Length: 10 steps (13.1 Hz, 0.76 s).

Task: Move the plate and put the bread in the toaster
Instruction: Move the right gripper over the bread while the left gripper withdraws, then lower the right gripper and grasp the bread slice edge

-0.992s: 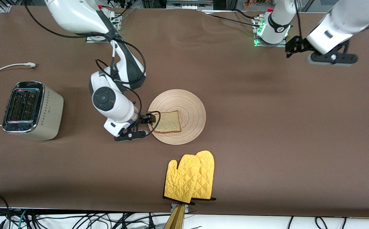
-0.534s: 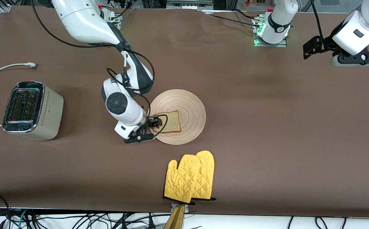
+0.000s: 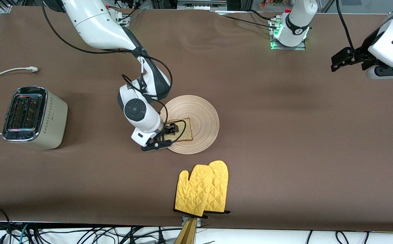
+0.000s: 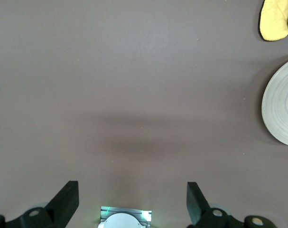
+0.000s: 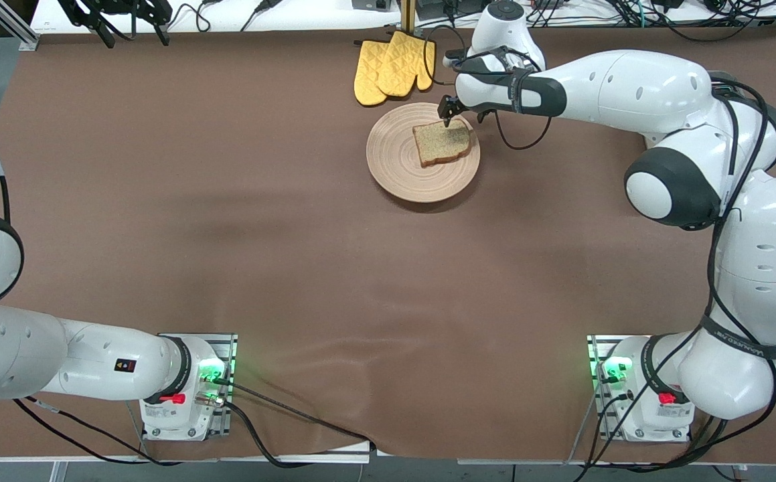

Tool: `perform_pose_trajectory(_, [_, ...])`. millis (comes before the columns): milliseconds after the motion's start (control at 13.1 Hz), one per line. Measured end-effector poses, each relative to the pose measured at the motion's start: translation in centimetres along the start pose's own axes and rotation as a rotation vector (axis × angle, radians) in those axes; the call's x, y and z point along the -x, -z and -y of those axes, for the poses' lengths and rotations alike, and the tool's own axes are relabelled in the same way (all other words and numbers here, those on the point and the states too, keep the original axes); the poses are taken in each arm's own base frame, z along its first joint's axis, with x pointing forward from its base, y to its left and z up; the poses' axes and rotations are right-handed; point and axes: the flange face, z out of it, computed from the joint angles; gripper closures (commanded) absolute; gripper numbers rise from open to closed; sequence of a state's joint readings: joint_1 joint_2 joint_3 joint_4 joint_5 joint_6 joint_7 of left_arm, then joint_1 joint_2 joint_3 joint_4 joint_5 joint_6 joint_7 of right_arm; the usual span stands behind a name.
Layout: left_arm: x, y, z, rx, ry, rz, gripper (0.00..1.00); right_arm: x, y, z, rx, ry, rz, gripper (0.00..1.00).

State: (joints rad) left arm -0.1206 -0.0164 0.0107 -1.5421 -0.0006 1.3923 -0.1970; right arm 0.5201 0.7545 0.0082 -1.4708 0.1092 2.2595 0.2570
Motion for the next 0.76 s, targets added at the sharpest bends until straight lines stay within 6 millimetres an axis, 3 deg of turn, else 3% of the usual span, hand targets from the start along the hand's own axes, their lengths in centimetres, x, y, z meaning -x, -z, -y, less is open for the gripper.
perform_pose_trajectory(381, [-0.2, 2.2, 1.7, 0.007, 0.034, -0.056, 0.0, 0.6, -1.8, 1.2, 0.004, 0.019, 0.012, 0.0])
perform_pose_trajectory(763, [-1.5, 1.1, 1.3, -0.008, 0.029, -0.048, 0.0, 0.5, -1.7, 1.2, 0.003, 0.019, 0.008, 0.0])
